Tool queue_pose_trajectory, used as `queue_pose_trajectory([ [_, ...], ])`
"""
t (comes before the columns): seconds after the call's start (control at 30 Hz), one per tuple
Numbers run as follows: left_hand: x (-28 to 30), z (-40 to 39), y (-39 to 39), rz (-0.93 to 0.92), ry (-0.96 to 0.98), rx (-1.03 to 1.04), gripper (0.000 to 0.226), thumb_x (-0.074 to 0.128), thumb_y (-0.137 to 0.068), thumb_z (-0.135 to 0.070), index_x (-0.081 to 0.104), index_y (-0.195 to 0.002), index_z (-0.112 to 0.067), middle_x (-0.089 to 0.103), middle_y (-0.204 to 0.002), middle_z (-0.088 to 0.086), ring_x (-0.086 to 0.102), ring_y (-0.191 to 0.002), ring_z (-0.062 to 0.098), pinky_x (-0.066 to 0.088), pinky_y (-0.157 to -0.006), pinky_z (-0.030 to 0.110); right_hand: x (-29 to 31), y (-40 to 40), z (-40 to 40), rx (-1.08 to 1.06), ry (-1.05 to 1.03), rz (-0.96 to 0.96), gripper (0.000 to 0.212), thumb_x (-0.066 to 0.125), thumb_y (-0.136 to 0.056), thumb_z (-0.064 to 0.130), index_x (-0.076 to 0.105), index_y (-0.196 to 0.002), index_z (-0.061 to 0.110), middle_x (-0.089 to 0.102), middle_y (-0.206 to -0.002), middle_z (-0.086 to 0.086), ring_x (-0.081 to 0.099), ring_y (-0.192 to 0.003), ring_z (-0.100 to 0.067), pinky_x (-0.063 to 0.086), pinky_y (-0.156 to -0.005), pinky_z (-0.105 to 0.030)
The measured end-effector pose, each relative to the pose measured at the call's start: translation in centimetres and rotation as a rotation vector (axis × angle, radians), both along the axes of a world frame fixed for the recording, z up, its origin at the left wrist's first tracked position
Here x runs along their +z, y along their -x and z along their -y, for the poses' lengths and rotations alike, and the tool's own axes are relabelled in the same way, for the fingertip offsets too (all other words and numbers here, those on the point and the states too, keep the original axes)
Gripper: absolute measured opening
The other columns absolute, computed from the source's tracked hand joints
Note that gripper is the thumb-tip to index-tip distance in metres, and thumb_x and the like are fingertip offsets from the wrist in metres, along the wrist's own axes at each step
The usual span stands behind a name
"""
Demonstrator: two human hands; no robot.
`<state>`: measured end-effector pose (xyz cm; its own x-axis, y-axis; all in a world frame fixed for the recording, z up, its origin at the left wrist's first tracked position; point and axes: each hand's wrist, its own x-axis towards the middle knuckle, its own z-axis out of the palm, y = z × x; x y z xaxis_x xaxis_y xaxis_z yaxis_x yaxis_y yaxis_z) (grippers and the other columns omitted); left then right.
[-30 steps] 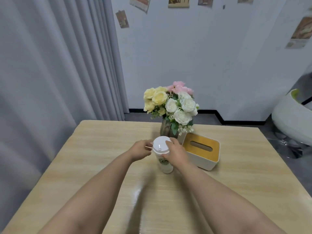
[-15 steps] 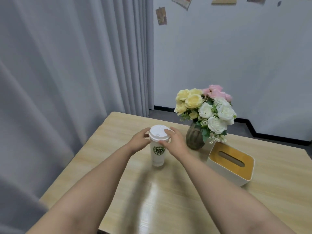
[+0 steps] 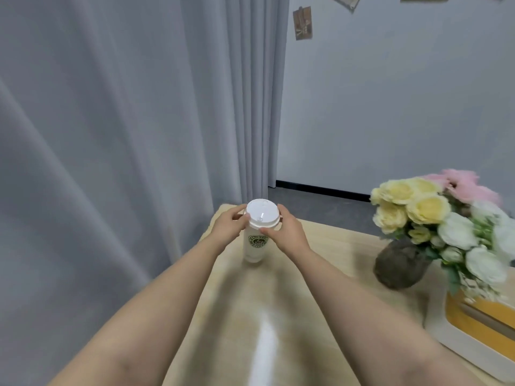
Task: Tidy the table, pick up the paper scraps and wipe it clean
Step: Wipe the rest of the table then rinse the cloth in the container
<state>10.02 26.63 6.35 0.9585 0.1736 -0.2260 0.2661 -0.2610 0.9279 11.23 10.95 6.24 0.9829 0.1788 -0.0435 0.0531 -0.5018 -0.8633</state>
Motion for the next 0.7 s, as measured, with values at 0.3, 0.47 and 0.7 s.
queue_pose_trajectory([
  [0.3, -1.5, -8.5, -9.7, -0.019, -0.001, -0.016, 0.034, 0.047, -0.095, -0.014, 0.057, -0.126, -0.024, 0.063, -0.110, -0.001, 0.060, -0.093, 0.018, 0.041, -0.059, 0.014, -1.1, -9.0, -8.4, -0.019, 0.033, 0.030, 0.045, 0.073, -0.077, 0.018, 0.059, -0.120, 0.020, 0.061, -0.117, -0.001, 0.056, -0.107, -0.018, 0.045, -0.087, -0.029],
  [0.47, -3.1, -10.5, -13.3, -0.011, -0.026, -0.031, 0.032, 0.046, -0.090, -0.013, 0.064, -0.111, -0.031, 0.065, -0.094, -0.002, 0.054, -0.077, 0.017, 0.044, -0.066, 0.027, -2.5, -12.7, -10.8, -0.056, 0.091, 0.025, 0.039, 0.073, -0.076, 0.020, 0.060, -0.113, 0.017, 0.062, -0.112, -0.003, 0.057, -0.103, -0.022, 0.047, -0.085, -0.032],
  [0.7, -4.9, -11.4, -16.7, -0.005, -0.016, 0.030, 0.035, 0.043, -0.088, -0.011, 0.063, -0.106, -0.033, 0.065, -0.098, 0.000, 0.056, -0.086, 0.017, 0.044, -0.080, 0.030, -3.7, -16.3, -12.7, -0.067, 0.088, 0.011, 0.039, 0.074, -0.074, 0.018, 0.059, -0.110, 0.020, 0.061, -0.112, -0.004, 0.057, -0.102, -0.023, 0.052, -0.085, -0.043],
])
